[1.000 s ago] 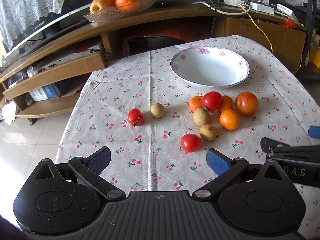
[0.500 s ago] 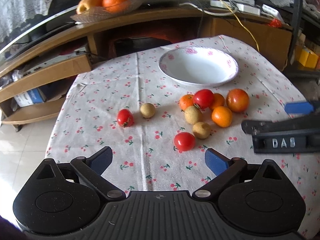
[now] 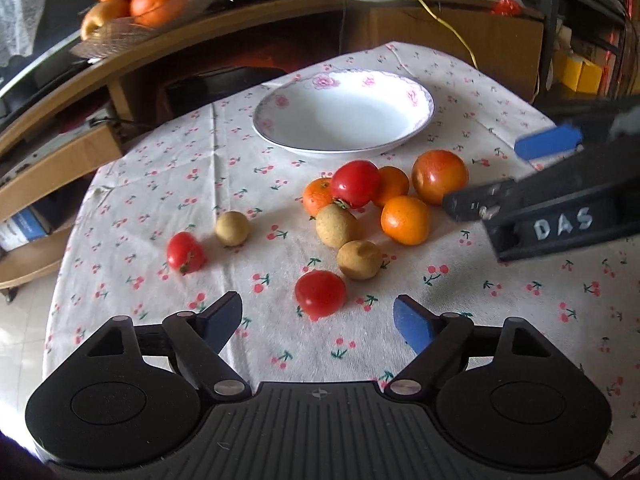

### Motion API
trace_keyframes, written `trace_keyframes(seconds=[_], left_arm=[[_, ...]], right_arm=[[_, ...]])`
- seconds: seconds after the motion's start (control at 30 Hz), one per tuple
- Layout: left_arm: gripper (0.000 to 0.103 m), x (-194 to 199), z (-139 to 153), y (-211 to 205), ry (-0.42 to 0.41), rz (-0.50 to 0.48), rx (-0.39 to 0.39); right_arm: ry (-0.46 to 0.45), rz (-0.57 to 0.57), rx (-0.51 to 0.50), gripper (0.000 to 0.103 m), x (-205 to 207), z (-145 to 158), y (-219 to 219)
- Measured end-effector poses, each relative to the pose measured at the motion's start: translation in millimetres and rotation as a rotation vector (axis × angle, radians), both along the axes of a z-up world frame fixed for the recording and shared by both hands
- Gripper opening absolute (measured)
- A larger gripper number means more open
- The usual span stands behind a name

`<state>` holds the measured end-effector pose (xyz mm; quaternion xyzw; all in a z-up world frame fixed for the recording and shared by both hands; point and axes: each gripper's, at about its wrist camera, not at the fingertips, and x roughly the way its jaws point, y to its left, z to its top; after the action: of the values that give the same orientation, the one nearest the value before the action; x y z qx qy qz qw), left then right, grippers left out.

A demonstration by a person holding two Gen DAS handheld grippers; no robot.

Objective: Organize fruits
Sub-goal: 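Close the right gripper on the large tomato while the left gripper grasps a small red tomato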

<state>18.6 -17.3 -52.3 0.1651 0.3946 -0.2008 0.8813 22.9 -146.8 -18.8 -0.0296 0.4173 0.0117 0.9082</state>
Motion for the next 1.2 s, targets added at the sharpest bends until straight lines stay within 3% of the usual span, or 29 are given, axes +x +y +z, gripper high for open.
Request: trace_keyframes(seconds=[0.33,0.63,0.8,1.07,1.2], left_arm=[[0.087,12.0,-7.7,-5.0,0.022,-0.008,-0.036],[0.094,16.1,-11.2,-0.5,0.044,0.030,-0.074],[0.097,17.6,-12.4,2.0,0.051,0.050,-0.086],[0.081,15.3,-8.5,-3.2,0.057,0.003,-0.105],[0.066,15.3,-5.0,-4.4,0.064,-0.007,-0.103]], right_arm=[[0.016,0.071,0.002,0.081,21.5,-13.2,-14.5],[0.037,0.105,-0.012,0.081,40.8,-26.7,-11.3],[0.071,0.110,0.018,0.067,44.9,-33.0,-10.5],[0.085,0.106,0.071,0.042,44.8,-29.5,-10.1],[0.094,0.100,0.088,0.042,45.0,-28.9,-11.9]])
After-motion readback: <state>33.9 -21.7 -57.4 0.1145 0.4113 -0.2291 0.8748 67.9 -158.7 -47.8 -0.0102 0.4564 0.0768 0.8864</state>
